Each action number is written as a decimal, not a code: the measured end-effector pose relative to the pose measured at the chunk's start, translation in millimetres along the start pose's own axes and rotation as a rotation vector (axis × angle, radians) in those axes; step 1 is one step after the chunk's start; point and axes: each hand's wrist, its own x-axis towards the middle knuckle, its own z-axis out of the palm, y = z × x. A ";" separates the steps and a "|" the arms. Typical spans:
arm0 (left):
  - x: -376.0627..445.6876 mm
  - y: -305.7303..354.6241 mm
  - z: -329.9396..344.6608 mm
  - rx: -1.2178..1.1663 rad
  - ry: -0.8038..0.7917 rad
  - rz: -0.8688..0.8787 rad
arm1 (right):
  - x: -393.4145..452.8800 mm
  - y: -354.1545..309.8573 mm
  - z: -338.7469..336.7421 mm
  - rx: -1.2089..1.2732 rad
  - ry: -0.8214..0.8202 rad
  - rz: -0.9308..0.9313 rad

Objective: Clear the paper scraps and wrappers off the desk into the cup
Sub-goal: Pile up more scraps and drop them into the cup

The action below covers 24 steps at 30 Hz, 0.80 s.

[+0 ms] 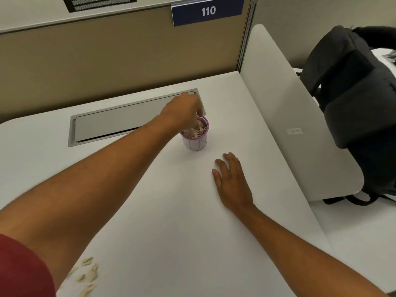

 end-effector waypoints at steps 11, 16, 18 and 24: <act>-1.8 -3.3 30.0 0.061 -0.034 -0.012 | -1.0 -1.4 -0.8 -0.029 0.016 0.002; 3.4 -6.0 48.1 0.140 -0.040 0.022 | -0.9 -1.8 -0.1 -0.034 0.019 0.003; 4.0 -5.7 52.3 0.170 -0.060 0.033 | -0.7 -1.7 -0.3 -0.028 0.022 0.001; -0.6 -8.0 36.8 0.177 -0.059 0.060 | -0.3 -2.9 -2.1 -0.008 -0.002 0.008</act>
